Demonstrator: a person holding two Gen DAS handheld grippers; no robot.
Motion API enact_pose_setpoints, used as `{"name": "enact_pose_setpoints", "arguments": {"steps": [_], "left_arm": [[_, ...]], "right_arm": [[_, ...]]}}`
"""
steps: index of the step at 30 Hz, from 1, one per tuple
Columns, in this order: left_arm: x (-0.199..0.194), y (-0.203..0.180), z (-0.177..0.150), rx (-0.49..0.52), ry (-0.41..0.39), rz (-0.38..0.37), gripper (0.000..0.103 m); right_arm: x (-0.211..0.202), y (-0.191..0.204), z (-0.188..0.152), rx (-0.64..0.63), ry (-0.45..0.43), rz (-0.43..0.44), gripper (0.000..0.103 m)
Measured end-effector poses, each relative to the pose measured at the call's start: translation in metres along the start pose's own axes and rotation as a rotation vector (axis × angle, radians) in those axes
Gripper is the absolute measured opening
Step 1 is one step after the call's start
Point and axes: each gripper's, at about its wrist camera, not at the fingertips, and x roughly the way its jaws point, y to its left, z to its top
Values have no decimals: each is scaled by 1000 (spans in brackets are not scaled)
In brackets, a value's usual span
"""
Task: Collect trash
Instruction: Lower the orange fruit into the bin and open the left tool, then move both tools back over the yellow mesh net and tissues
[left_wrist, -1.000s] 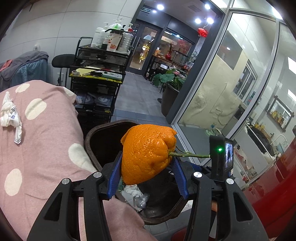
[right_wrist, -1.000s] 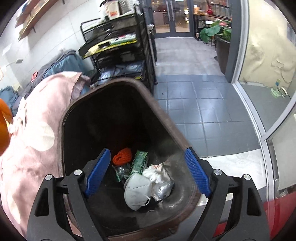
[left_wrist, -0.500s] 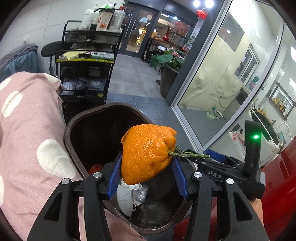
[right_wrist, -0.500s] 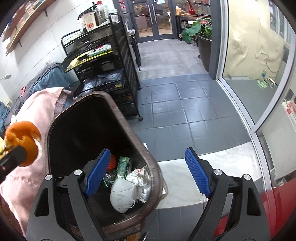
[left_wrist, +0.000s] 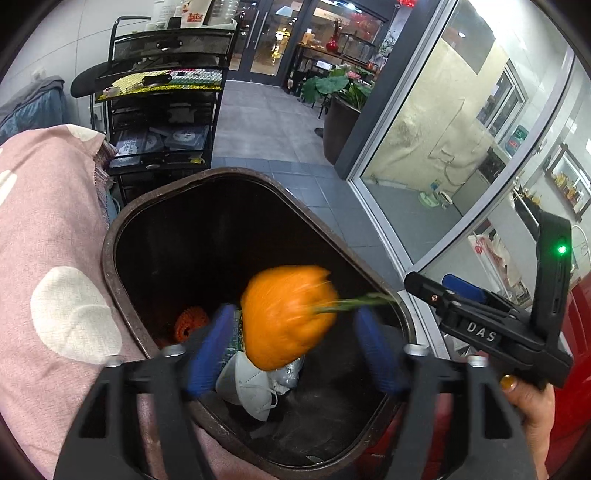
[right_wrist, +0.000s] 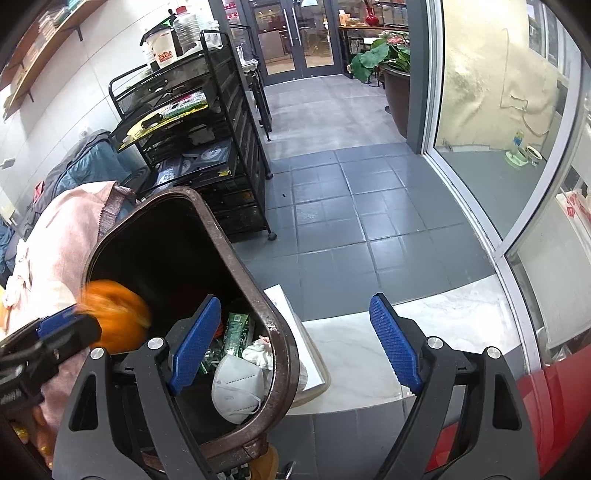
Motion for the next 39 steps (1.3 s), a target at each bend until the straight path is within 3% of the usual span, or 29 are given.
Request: {"name": "enact_pose_setpoints", "arguments": {"steps": [2,8,12,21,32,39], "left_arm": [[-3,2,-1,-8,-17,4,90],[-14,1,-5,-13,-33,-21,97],[-28,1,-14,-11,-65,-26,97],[-87,-6,-24,28,-230,16,97],[-143,19,-41,-8,-374,125,97],[-169,51,-54,-54,-424,208,97]], "right_arm": [[1,-1,0,3,3,2,82],[-2,2,1,6,-7,5,83],[-8,12,1,-21,-34,16,86],[-21,47,0,-82,-82,103,87],[-49,115,-5,-207,-146,260,90],[-54,168,-10,-297,-123,351,92]]}}
